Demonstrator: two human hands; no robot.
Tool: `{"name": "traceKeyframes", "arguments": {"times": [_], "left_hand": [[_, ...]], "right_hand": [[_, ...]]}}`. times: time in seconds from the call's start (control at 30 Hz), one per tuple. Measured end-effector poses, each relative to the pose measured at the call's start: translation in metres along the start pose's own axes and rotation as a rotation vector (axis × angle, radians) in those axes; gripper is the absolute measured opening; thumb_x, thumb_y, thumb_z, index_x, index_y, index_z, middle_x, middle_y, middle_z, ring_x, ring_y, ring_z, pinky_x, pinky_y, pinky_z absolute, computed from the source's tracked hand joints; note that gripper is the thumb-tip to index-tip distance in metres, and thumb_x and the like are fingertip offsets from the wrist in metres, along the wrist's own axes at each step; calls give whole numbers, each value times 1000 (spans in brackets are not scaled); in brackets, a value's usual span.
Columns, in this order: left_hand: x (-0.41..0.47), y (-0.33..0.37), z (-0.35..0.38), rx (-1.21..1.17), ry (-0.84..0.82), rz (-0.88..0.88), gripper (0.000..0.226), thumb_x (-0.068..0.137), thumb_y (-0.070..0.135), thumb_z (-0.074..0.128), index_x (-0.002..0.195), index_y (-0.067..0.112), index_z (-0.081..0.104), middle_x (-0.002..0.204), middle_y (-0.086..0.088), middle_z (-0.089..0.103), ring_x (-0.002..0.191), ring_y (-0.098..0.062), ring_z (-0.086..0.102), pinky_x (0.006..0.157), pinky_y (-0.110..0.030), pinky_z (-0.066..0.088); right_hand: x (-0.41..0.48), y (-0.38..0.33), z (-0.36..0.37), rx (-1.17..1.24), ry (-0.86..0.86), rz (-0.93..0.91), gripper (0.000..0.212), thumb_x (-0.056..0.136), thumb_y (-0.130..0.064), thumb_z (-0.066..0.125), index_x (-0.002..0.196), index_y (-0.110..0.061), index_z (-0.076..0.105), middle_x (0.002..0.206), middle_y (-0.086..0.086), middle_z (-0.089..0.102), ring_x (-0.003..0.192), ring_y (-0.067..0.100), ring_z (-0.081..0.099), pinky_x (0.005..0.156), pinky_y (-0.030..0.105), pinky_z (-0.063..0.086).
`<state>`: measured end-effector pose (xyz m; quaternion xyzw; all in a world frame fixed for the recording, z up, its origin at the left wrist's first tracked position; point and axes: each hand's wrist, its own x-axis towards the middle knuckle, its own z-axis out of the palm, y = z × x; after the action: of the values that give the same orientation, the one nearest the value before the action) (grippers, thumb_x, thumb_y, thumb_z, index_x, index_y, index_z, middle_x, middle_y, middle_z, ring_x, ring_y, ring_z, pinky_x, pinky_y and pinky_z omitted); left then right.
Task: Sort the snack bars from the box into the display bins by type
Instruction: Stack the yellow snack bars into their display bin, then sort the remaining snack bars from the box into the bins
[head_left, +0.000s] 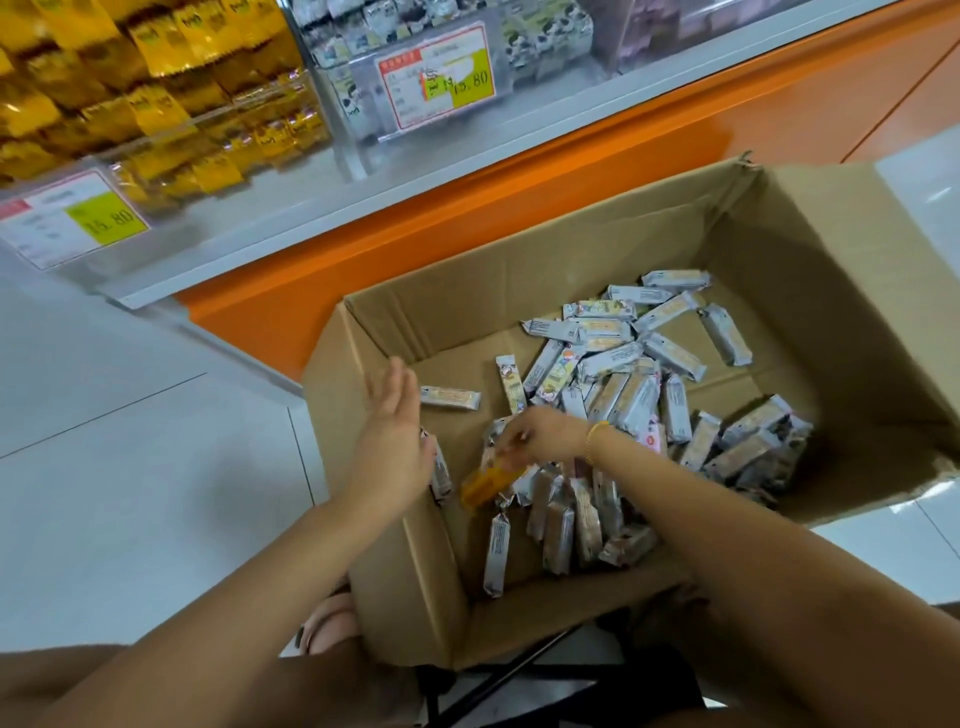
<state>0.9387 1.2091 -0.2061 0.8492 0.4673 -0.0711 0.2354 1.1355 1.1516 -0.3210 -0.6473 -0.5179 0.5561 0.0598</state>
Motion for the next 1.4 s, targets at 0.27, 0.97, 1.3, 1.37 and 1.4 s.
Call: {"name": "traceKeyframes", "arguments": {"times": [0.27, 0.97, 1.3, 1.37, 1.4], "left_hand": [[22, 33, 20, -1283, -275, -487, 46, 81, 35, 68, 112, 4, 53, 104, -14, 62, 94, -24, 67, 77, -28, 56], [25, 49, -15, -1526, -375, -414, 18, 98, 23, 46, 105, 11, 58, 93, -13, 62, 79, -24, 62, 70, -40, 53], [15, 53, -105, -1692, -348, -76, 38, 75, 5, 61, 113, 2, 60, 98, -16, 69, 80, -23, 67, 68, -34, 60], [11, 55, -134, -1642, -263, 16, 43, 73, 3, 62, 115, -1, 60, 98, -15, 71, 79, -21, 69, 66, -30, 59], [8, 56, -149, -1608, -195, 53, 42, 72, 4, 63, 114, -1, 61, 99, -14, 71, 78, -19, 69, 66, -29, 58]], "right_hand": [[-48, -8, -56, 657, 32, -184, 30, 79, 14, 67, 90, -7, 49, 86, 4, 62, 64, 13, 66, 63, 21, 56], [-72, 78, -26, -38, 218, 555, 41, 82, -46, 70, 70, -11, 55, 68, 5, 56, 64, 15, 54, 59, 24, 44], [-127, -120, -131, 874, 530, -307, 15, 91, -19, 58, 97, -6, 56, 69, 10, 66, 51, 12, 61, 48, 18, 51], [-139, -153, -142, 868, 522, -442, 8, 87, -2, 61, 94, -5, 58, 72, 8, 65, 56, 10, 61, 54, 16, 51], [-144, -169, -146, 829, 539, -506, 7, 86, 0, 61, 86, -7, 60, 67, 2, 62, 56, 8, 57, 53, 15, 48]]}}
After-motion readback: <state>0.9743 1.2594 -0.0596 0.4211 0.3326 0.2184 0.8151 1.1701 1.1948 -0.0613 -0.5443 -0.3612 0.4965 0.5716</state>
